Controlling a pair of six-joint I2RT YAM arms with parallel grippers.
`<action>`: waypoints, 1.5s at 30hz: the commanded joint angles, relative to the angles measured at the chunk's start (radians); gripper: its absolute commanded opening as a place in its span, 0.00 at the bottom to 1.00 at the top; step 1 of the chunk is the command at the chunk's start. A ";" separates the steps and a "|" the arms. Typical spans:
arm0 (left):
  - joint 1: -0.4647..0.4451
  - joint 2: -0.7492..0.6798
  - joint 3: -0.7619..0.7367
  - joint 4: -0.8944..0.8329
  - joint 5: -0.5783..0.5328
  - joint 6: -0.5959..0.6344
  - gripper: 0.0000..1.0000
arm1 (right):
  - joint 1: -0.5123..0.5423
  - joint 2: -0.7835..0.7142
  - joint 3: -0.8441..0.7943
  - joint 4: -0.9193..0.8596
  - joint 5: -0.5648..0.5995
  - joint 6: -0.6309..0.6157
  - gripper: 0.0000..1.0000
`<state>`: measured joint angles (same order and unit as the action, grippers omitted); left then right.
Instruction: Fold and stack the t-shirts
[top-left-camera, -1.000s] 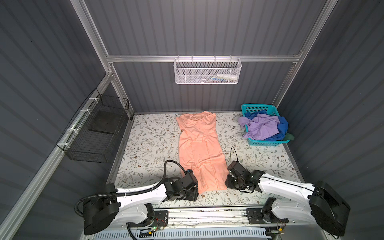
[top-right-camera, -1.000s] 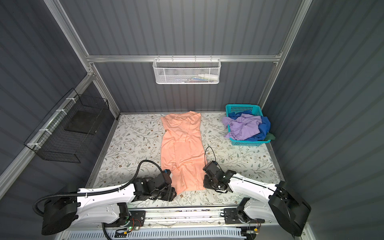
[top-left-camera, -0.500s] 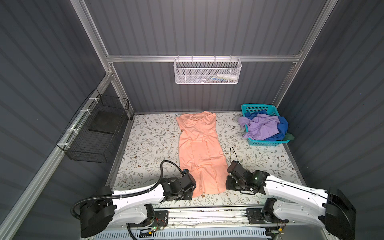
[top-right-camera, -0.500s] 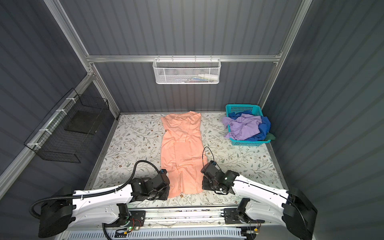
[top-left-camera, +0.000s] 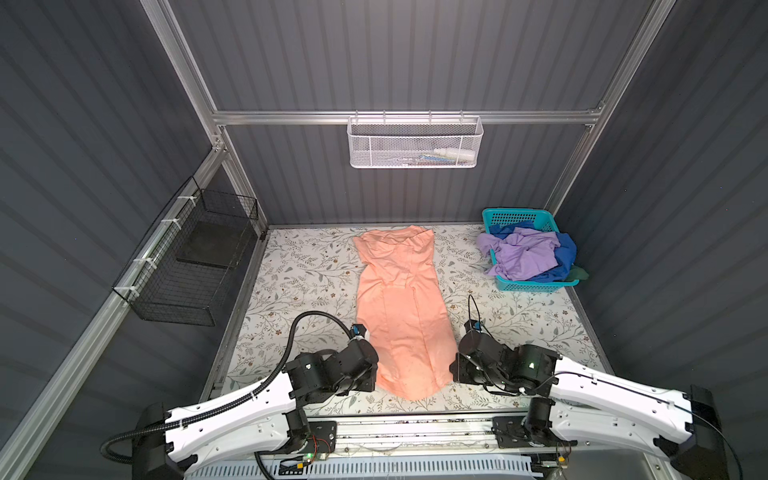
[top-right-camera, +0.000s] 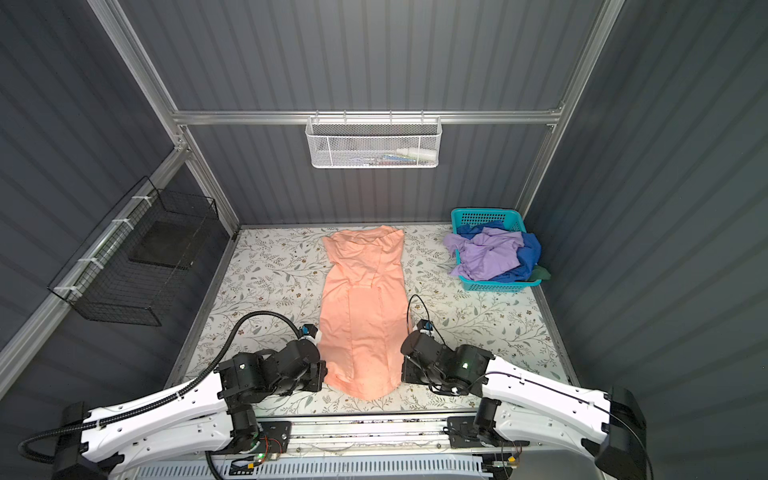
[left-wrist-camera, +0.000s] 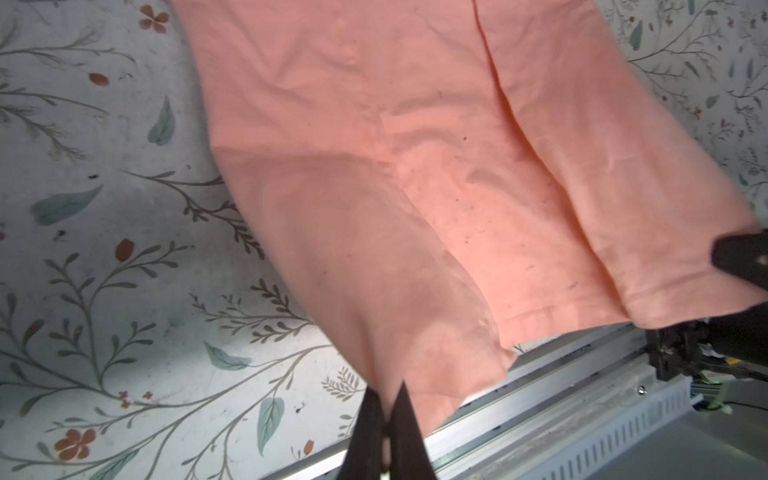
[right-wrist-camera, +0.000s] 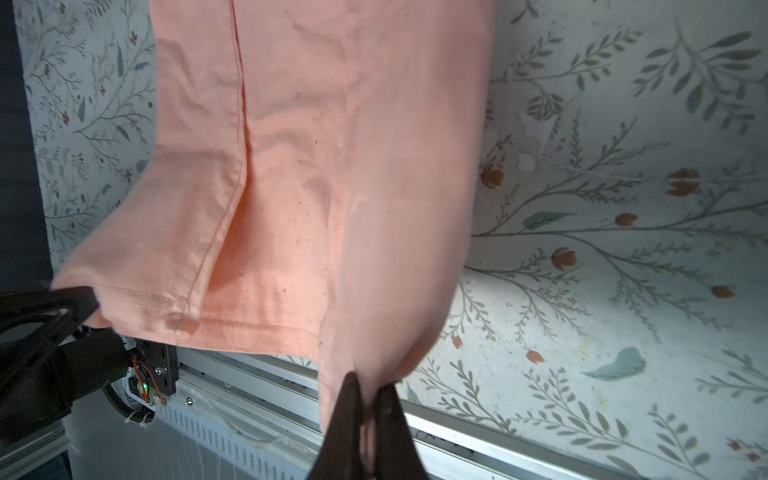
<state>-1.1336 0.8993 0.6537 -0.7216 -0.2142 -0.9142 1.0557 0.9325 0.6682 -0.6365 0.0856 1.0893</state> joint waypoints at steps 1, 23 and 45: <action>-0.005 0.022 0.036 -0.027 -0.076 -0.018 0.00 | -0.030 0.011 0.033 0.041 0.030 0.011 0.00; 0.381 0.299 0.205 0.097 -0.008 0.253 0.00 | -0.421 0.391 0.291 0.118 -0.208 -0.323 0.00; 0.706 0.840 0.600 0.330 0.150 0.473 0.00 | -0.662 0.954 0.813 0.026 -0.407 -0.483 0.00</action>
<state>-0.4446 1.7054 1.2034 -0.4019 -0.1123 -0.4831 0.4046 1.8488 1.4216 -0.5701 -0.2878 0.6350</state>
